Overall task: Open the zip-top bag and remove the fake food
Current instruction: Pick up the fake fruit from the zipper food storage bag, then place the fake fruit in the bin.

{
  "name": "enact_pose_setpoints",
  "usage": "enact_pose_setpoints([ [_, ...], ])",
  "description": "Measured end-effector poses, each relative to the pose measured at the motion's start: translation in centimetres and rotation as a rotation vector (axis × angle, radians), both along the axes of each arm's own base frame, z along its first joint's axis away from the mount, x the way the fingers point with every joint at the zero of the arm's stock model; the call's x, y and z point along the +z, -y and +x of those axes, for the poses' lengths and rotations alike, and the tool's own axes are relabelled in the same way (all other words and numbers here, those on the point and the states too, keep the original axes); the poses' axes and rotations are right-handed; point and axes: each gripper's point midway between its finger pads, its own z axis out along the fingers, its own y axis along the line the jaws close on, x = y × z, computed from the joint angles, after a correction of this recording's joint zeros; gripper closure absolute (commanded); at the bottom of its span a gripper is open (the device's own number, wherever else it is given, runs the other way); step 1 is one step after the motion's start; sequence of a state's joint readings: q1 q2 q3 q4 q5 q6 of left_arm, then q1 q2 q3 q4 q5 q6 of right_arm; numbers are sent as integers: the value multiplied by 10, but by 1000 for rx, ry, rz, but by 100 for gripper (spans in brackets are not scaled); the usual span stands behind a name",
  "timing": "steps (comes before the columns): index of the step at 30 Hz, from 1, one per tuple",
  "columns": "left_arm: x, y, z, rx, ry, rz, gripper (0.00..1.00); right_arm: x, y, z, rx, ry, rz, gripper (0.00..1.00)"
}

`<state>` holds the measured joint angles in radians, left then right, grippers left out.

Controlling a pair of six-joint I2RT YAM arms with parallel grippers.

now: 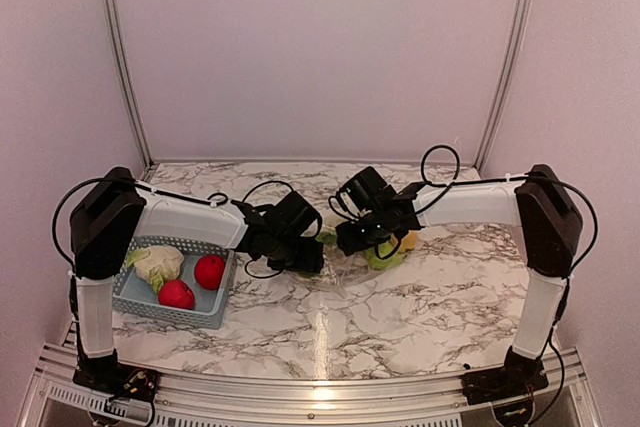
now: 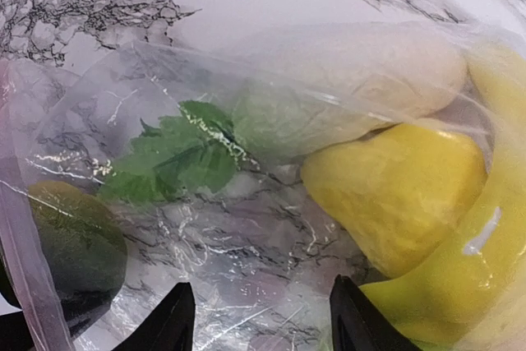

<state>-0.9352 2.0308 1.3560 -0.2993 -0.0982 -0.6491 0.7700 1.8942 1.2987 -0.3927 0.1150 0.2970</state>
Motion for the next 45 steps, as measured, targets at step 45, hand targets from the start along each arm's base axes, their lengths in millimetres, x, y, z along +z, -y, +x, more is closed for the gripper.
enact_pose_setpoints([
  [45, 85, -211, -26, 524, 167, -89, 48, 51, 6, 1, -96, 73, 122, 46],
])
